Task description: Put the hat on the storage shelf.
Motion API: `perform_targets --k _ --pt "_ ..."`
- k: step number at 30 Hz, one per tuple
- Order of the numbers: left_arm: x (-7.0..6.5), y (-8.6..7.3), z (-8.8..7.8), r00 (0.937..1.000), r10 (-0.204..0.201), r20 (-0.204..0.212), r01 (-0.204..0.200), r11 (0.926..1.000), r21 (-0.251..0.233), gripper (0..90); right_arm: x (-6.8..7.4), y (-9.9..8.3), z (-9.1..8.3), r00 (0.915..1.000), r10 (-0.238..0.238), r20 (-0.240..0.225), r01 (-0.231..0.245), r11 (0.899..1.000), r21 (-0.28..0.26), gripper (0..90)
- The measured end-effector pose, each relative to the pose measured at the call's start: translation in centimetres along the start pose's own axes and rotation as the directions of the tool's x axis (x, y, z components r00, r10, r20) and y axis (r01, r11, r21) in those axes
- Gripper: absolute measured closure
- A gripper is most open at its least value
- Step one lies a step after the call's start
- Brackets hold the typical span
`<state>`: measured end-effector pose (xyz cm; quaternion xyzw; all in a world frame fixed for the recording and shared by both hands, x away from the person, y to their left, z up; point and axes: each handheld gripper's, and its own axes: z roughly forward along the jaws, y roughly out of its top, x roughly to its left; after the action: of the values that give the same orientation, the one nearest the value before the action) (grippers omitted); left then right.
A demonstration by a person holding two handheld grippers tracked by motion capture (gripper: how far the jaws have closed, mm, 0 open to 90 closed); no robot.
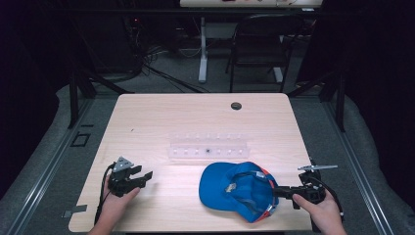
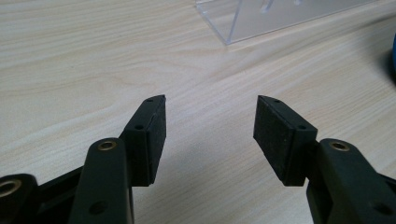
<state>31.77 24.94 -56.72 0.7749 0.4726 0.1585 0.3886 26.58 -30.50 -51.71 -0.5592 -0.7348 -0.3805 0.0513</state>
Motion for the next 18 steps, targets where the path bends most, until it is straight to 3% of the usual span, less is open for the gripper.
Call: perform_targets --k 10,18 --pt "0.0 0.0 0.0 1.0 0.004 0.001 -0.004 1.0 0.003 44.6 -0.4 -0.5 1.3 0.9979 0.038 -0.053 -0.036 0.999 0.038 65.3" --pt "0.0 0.0 0.0 1.0 0.002 0.001 -0.002 1.0 0.001 44.6 -0.2 -0.4 1.3 0.9962 0.055 -0.067 -0.053 0.998 0.028 69.1"
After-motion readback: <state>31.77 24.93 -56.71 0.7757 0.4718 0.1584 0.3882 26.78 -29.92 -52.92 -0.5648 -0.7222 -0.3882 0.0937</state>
